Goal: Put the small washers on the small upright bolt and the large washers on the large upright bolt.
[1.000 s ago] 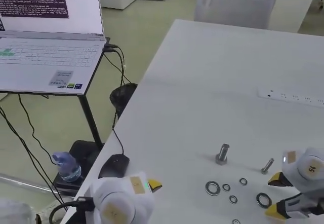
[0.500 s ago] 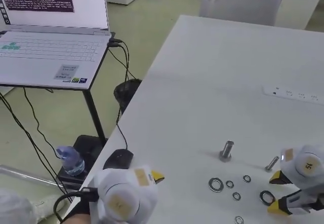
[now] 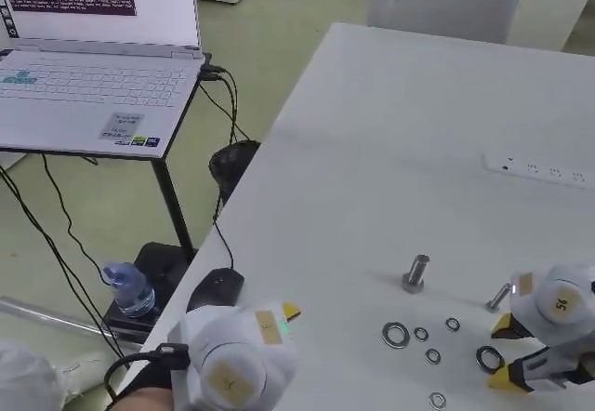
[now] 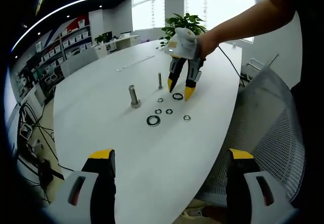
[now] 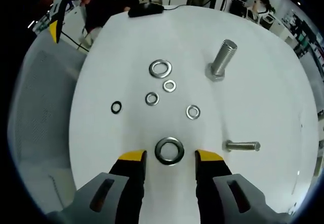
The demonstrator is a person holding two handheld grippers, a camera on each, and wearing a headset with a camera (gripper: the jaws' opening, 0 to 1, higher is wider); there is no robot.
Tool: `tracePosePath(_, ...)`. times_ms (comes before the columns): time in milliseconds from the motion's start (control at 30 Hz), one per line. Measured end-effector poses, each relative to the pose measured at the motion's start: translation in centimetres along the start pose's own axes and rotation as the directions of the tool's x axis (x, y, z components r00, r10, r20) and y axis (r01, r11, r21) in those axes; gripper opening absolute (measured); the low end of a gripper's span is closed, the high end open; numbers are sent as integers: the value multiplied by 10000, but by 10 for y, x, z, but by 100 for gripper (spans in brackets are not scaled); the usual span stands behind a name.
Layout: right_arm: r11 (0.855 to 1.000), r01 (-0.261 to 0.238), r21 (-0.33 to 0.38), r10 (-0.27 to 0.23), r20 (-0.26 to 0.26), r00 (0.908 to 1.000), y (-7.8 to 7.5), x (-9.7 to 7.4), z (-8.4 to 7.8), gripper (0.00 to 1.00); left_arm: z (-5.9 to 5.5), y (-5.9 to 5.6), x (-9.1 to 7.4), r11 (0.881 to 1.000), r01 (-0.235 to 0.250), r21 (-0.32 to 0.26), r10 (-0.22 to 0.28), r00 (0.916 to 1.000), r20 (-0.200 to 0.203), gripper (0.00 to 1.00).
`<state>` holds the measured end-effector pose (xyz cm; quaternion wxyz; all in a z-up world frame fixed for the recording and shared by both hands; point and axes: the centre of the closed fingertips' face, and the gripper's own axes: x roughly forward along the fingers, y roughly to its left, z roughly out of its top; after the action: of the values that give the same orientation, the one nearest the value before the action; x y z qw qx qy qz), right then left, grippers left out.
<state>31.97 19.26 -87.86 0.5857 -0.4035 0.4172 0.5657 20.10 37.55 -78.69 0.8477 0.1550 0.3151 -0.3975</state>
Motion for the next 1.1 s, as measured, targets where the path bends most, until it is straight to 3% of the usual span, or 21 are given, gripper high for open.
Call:
tracePosePath(300, 10000, 7, 21, -7, -35, 10000, 0, 0, 0, 39, -5, 0, 2, 9998, -11, 195, 15, 9997, -225, 93)
tracePosePath(600, 10000, -14, -44, 13, -116, 9999, 2, 0, 1, 36, 0, -1, 3, 9998, -14, 203, 17, 9999, -149, 94)
tracePosePath(700, 10000, 4, -91, -4, -90, 10000, 2, 1, 2, 31, 1, 1, 3, 9999, -73, 143, 76, 9998, -170, 94)
tracePosePath(900, 10000, 50, -79, -52, -246, 9997, 4, 1, 2, 25, 4, 4, 4, 9998, -137, 140, 137, 9999, 24, 96)
tracePosePath(1000, 9996, 50, -273, -62, -462, 9989, 5, 1, 2, 25, 1, 2, 5, 10000, -34, -33, 33, 9998, -179, 94)
tracePosePath(1100, 9996, -24, -281, 3, -749, 9972, 5, 1, 2, 25, 2, -1, 6, 10000, 25, 7, -25, 9999, -125, 94)
